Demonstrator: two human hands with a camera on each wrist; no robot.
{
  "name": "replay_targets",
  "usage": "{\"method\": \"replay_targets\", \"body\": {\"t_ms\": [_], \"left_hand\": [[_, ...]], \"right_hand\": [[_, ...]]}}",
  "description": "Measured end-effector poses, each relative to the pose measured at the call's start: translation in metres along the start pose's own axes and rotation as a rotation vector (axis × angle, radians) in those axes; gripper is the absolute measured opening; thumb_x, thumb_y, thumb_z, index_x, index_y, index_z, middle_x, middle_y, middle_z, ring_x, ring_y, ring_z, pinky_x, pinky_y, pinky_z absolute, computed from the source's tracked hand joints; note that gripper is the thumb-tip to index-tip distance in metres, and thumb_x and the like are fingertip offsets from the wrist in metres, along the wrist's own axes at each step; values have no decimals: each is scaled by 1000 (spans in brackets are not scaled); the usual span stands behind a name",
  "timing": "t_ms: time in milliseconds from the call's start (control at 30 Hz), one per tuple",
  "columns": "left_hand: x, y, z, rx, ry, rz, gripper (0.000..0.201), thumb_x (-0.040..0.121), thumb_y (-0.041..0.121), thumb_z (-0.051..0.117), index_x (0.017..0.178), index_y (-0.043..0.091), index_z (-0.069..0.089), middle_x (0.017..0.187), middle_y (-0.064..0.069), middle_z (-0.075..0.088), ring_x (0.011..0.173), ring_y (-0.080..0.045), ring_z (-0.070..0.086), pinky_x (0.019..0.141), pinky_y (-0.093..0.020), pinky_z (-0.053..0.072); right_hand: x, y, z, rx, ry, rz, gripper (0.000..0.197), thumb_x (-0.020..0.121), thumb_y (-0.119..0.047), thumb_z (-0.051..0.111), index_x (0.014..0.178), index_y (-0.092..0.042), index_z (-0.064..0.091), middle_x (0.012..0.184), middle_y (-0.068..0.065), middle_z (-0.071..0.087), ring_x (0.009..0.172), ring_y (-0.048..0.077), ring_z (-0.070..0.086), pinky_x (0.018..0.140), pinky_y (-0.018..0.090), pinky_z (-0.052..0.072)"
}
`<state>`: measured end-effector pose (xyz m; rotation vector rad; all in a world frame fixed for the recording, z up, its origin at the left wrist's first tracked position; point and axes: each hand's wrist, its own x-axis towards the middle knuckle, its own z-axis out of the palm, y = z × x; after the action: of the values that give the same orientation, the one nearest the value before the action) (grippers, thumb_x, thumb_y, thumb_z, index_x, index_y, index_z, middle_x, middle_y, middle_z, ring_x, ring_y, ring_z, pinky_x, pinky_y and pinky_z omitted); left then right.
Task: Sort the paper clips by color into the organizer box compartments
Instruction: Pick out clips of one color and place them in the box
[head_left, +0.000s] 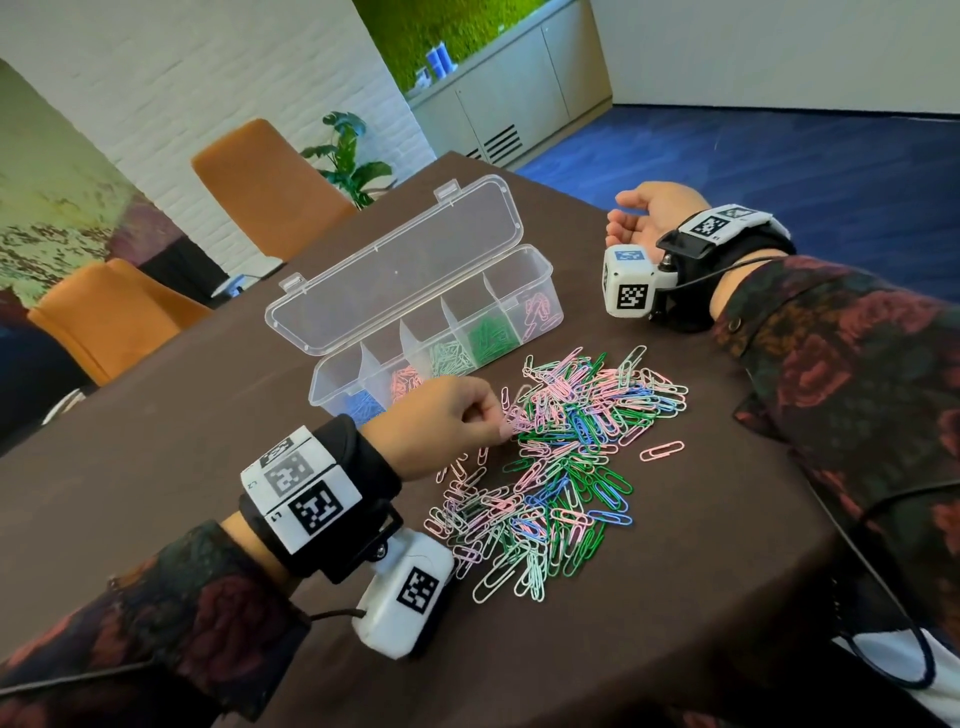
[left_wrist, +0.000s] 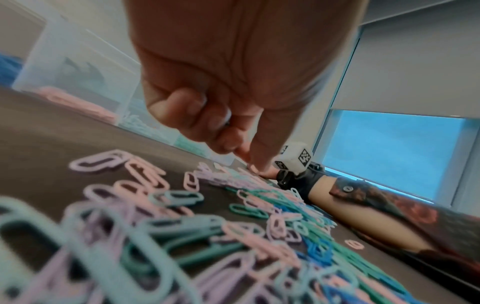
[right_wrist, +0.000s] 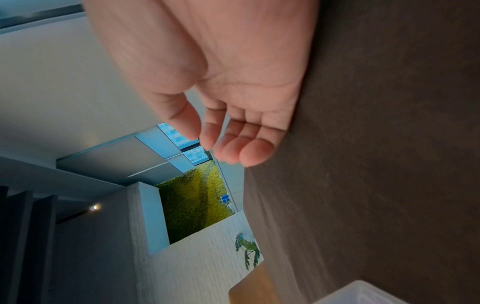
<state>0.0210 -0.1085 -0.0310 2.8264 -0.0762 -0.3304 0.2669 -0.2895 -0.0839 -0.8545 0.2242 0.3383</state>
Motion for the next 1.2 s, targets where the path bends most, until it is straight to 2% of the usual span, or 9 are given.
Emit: {"method": "replay_targets", "body": {"t_ms": [133, 333, 467, 567, 733, 833, 1000, 1100, 1200], "left_hand": [[1, -2, -2, 82, 139, 13, 13, 86, 22, 67, 87, 20, 54, 60, 9, 41, 51, -3, 39, 55, -20, 33], [-3, 4, 9, 269, -72, 96, 13, 83, 24, 69, 91, 19, 61, 63, 9, 42, 57, -3, 41, 54, -15, 29], [0, 3, 8, 267, -132, 89, 14, 85, 22, 67, 77, 20, 56, 59, 10, 42, 52, -2, 39, 51, -12, 29], [-1, -7, 0, -70, -189, 14, 24, 84, 20, 69, 68, 23, 52, 56, 12, 43, 48, -1, 35, 53, -15, 31], [-13, -35, -7, -1289, -162, -61, 39, 50, 15, 89, 66, 12, 54, 71, -4, 58, 48, -5, 40, 42, -13, 32], [-23, -44, -3, -1502, -108, -18, 50, 46, 12, 91, 76, 5, 52, 70, -5, 57, 51, -8, 45, 43, -16, 36], [-36, -47, -1, -1466, -211, -58, 37, 51, 16, 87, 83, 9, 70, 74, -7, 62, 61, -16, 59, 51, -22, 48], [-37, -43, -2, -1276, -279, -30, 27, 60, 25, 84, 73, 14, 63, 71, -5, 58, 58, -14, 55, 50, -19, 44], [-37, -38, 0, -987, -216, -51, 17, 64, 25, 75, 68, 18, 60, 64, -6, 50, 50, -10, 45, 46, -16, 35]], "right_hand": [[-1, 0, 1, 2, 3, 7, 21, 90, -14, 52, 107, -5, 58, 75, 5, 57, 56, 15, 54, 52, 23, 50], [-2, -1, 1, 1, 10, 12, 21, 90, -14, 52, 107, -5, 58, 74, 4, 56, 55, 14, 54, 53, 23, 49], [-3, 0, 2, 7, 2, 15, 20, 90, -14, 51, 107, -6, 58, 76, 4, 56, 57, 15, 54, 53, 23, 49], [-3, 0, 1, 14, 4, 6, 17, 90, -13, 50, 103, -7, 58, 78, 5, 56, 59, 16, 54, 53, 23, 49], [-2, 0, 1, 12, 4, 15, 17, 90, -14, 50, 104, -7, 58, 78, 4, 57, 59, 15, 54, 52, 23, 49], [-3, 0, 1, 8, 4, 14, 19, 90, -13, 50, 105, -6, 58, 77, 4, 56, 59, 15, 55, 52, 23, 49], [-5, -1, 2, 17, 1, 22, 12, 90, -12, 50, 98, -5, 56, 76, 4, 55, 58, 14, 53, 52, 23, 49], [-6, -1, 2, 13, -1, 33, 12, 90, -12, 50, 98, -6, 56, 77, 3, 55, 58, 14, 53, 52, 22, 49], [-5, -2, 1, 10, -7, 38, 15, 90, -13, 51, 102, -5, 56, 78, 3, 55, 59, 14, 53, 52, 22, 49]]}}
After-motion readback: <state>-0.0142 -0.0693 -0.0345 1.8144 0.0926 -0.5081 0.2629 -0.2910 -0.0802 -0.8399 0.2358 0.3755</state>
